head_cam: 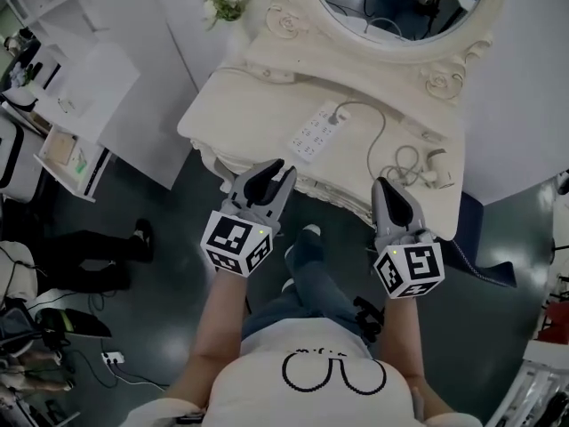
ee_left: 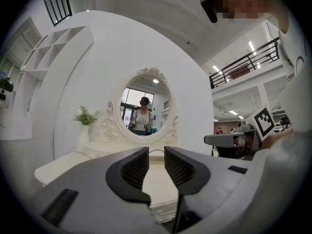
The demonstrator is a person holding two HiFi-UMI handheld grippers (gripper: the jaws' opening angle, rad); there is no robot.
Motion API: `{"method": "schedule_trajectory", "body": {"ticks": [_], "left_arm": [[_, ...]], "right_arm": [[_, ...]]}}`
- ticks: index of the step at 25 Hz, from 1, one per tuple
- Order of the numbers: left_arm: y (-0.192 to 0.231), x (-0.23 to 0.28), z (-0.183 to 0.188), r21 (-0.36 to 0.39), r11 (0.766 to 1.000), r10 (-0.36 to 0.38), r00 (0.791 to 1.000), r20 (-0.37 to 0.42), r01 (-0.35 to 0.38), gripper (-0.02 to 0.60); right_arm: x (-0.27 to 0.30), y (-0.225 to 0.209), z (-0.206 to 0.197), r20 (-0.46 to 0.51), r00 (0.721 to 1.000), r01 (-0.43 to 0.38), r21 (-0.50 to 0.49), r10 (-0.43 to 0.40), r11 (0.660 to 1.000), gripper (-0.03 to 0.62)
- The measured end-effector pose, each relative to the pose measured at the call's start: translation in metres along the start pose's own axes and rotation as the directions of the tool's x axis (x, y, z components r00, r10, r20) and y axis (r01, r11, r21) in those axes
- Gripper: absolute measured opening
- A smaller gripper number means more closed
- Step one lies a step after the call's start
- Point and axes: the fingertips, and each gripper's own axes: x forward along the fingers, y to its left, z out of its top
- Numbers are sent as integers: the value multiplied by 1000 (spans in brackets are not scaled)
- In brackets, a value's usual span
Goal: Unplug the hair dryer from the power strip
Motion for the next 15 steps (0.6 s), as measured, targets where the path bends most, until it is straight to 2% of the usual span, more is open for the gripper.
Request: {"method": "schedule_trajectory", "body": {"ticks": [2,5,9,12,15], "left_arm": [[11,11,-7,-2,1000,-17,1000,-26,17,139],[26,36,-19,11,999,-51,995,-87,52,199],[47,79,-38,37,993,-106,976,-188,114,219],[62,112,-62,47,984,-148,941,-305,170,224],[72,143,-92,41,973,-187,880,-437,227,309]], "right_arm": [[18,-3,-6,-11,1000,-5,11,5,1000,0],[46,-12,-15,-18,1000,-10,38,10,999,0],[89,-31,-22,-28,1000,-8,69,10,998,0],[120,-48,-30,-49,999,1,88,3,996,0],[147,-67,-42,-81,997,19,106,-10,994,0]]}}
